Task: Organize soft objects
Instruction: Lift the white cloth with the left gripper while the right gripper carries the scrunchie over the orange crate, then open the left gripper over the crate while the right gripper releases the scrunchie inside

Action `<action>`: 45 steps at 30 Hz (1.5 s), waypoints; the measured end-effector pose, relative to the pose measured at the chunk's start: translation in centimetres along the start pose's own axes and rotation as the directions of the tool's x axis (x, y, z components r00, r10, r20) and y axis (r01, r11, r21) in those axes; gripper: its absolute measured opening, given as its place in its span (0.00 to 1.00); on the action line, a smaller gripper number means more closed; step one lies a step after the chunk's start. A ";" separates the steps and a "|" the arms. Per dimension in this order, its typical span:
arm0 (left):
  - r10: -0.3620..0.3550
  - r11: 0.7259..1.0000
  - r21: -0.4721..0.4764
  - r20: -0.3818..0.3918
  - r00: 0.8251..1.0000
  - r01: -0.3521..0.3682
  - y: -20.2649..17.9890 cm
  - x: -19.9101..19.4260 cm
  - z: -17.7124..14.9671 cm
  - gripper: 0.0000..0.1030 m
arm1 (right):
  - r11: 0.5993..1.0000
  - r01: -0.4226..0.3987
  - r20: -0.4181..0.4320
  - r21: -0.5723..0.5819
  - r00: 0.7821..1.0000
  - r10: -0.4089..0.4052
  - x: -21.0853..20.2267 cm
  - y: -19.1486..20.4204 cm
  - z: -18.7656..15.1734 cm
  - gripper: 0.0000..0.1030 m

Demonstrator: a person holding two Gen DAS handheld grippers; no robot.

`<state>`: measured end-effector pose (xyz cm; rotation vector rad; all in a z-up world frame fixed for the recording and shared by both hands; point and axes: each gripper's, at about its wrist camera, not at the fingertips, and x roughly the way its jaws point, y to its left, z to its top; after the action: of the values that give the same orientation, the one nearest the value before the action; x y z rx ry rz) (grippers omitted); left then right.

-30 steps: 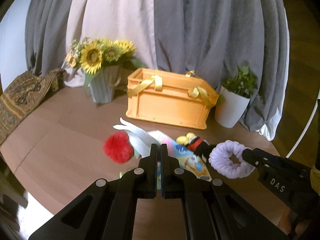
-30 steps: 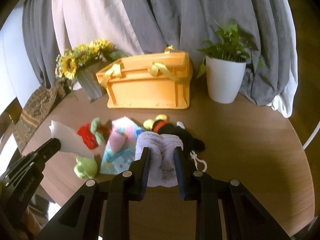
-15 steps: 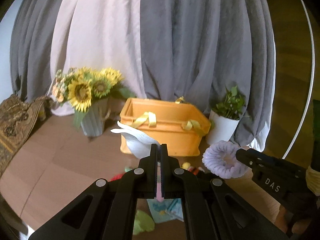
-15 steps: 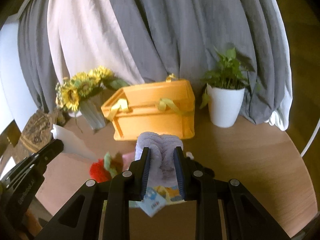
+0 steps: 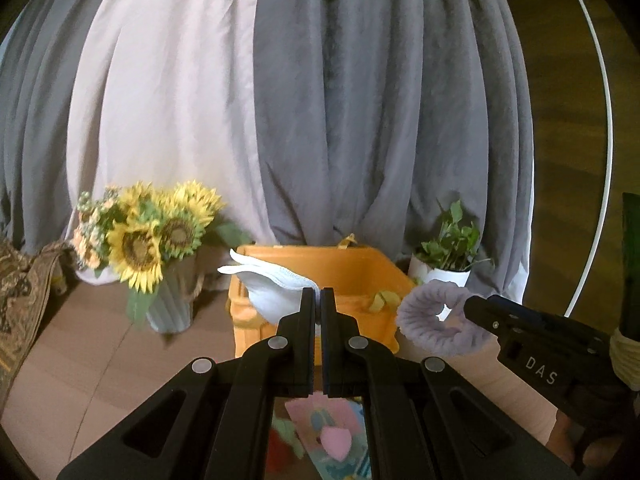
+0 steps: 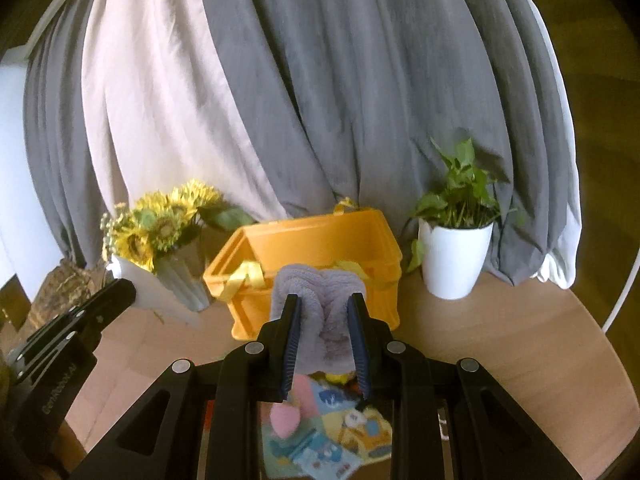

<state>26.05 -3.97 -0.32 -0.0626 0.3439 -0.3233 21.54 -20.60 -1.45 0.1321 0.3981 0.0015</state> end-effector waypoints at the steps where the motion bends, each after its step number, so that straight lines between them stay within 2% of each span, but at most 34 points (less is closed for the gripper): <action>1: -0.005 1.000 0.004 0.004 1.000 0.005 0.1 0.2 0.3 0.04 | 1.000 0.003 0.006 0.004 1.000 -0.003 0.1 0.2 0.2 0.25; 17: -0.059 0.997 0.045 0.058 0.997 0.056 1.1 5.5 4.0 0.04 | 1.000 0.021 0.073 0.021 0.997 -0.022 4.1 1.0 3.8 0.25; 25: -0.070 0.996 0.063 0.057 0.996 0.066 1.5 9.1 5.1 0.04 | 1.000 0.023 0.081 0.017 0.996 -0.024 7.3 0.5 5.6 0.25; 34: -0.060 0.996 0.064 0.007 0.998 0.059 2.3 14.3 5.0 0.04 | 1.000 0.026 0.050 0.010 0.998 -0.027 12.1 -0.1 6.8 0.25; 45: -0.043 0.997 0.062 -0.091 0.995 0.048 3.2 20.3 3.4 0.04 | 1.000 0.023 -0.024 0.002 0.999 -0.023 18.4 -0.5 6.8 0.25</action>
<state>46.27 -7.42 -4.01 0.0067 0.4210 -0.3827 41.11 -21.51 -2.41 0.1301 0.4241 -0.0203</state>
